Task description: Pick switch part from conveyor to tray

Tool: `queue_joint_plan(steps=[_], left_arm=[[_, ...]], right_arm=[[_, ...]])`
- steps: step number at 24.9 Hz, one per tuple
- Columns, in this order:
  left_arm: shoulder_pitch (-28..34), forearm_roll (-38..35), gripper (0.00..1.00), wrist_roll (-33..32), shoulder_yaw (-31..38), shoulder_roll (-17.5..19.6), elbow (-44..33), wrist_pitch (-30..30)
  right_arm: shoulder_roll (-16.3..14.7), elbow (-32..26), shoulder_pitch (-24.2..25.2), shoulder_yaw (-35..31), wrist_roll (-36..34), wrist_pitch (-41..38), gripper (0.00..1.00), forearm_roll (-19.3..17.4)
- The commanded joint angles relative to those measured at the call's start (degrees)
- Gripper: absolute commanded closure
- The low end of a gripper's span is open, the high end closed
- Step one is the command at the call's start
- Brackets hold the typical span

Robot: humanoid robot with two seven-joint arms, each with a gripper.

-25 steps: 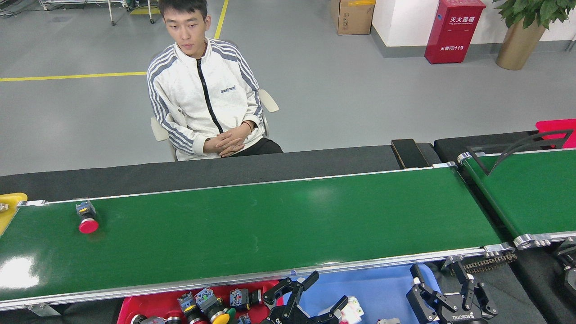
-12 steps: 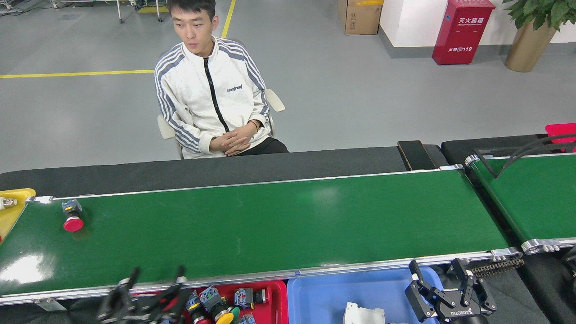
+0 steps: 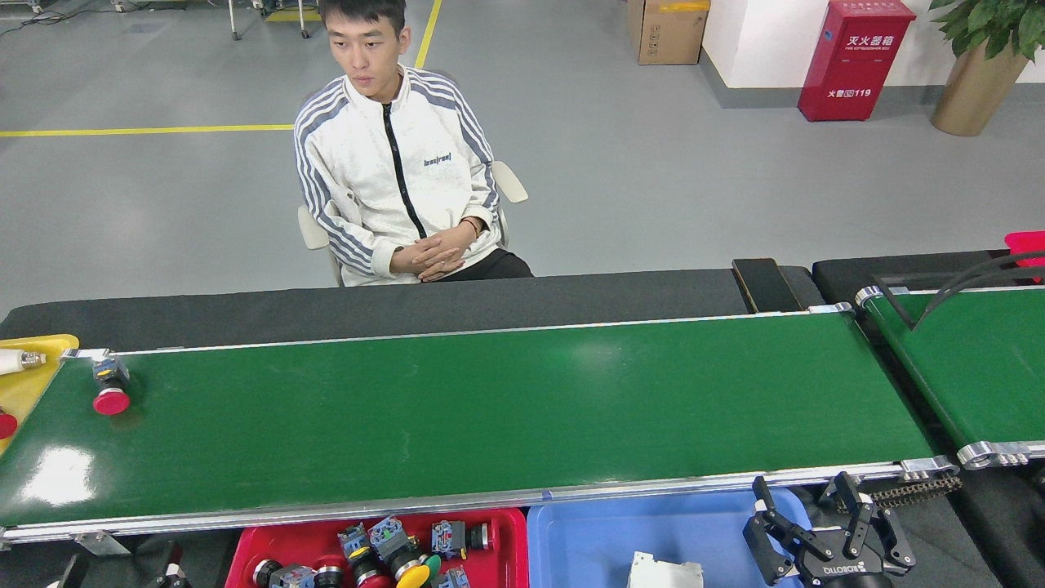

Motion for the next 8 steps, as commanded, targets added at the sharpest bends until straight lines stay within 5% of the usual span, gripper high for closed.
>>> queue_joint_plan(steps=[1,8], left_arm=[[-0.6,0.2,0.00,0.7,0.2,1.0,-0.8,-0.2],[-0.3,0.1,0.00,3.4,0.7,4.3,-0.7,-0.4]], right_arm=[[-0.5,-0.6,-0.3,-0.2,-0.1,0.2,0.00,0.0],[-1.2,-0.6,-0.2,-0.2,-0.1,0.1,0.00,0.0]])
